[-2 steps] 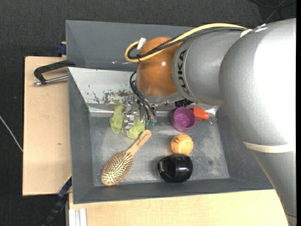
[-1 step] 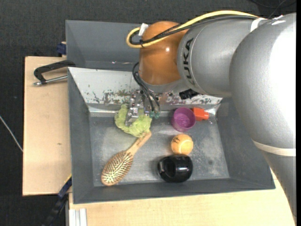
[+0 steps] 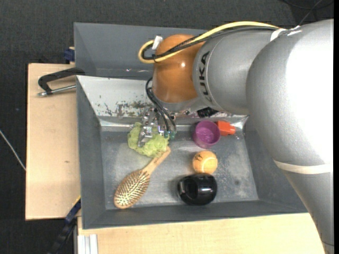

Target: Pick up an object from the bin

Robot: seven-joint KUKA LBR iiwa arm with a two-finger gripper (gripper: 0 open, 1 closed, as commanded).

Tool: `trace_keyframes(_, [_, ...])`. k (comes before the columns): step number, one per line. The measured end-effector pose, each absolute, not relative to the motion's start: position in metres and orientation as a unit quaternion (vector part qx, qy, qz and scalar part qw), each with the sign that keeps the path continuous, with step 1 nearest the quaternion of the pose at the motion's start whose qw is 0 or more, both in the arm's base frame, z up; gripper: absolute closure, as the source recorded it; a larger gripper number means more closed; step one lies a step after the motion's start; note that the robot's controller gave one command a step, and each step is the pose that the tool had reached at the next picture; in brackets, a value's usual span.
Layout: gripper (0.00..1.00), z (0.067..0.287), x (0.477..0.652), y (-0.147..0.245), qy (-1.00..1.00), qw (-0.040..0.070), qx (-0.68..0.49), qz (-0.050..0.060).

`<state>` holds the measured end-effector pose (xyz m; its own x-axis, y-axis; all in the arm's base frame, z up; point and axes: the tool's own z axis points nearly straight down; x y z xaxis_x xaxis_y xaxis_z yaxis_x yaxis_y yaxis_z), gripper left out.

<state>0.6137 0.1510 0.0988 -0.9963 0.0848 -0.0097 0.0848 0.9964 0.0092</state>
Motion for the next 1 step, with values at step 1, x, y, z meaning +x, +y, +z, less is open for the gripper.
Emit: trace_keyframes(1, [1.0,0.1721,0.6153,0.1506,0.999,0.005,0.041,0.002])
